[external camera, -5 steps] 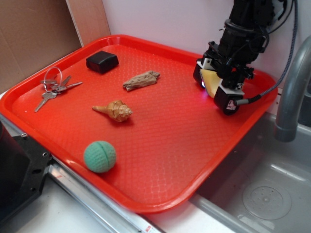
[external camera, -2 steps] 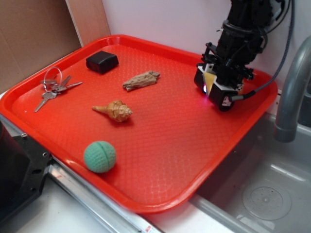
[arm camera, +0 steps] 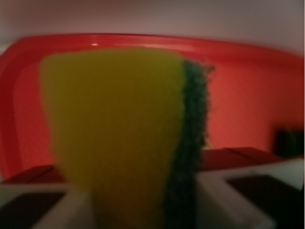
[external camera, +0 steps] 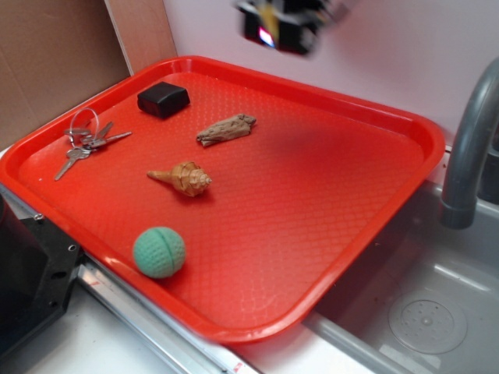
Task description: Grab the green sponge.
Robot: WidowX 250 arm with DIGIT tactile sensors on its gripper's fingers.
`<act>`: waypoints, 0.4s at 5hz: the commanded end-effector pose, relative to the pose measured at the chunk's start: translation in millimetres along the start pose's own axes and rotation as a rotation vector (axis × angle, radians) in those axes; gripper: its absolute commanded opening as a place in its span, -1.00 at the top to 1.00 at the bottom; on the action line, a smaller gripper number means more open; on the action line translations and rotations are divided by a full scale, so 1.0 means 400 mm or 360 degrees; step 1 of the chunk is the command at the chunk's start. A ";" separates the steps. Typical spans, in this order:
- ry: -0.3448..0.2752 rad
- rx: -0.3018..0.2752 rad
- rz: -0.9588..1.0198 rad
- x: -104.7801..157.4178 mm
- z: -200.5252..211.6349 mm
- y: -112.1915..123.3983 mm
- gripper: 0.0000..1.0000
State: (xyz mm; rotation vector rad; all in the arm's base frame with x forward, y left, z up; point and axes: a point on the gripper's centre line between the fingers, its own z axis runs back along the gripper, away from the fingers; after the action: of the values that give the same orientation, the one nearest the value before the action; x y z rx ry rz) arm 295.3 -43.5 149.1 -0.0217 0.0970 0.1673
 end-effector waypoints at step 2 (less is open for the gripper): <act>-0.0095 -0.0123 0.0404 -0.198 0.319 0.057 1.00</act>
State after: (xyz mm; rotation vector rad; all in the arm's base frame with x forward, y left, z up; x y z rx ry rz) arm 236.0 -17.4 270.2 -0.0696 0.0924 0.4044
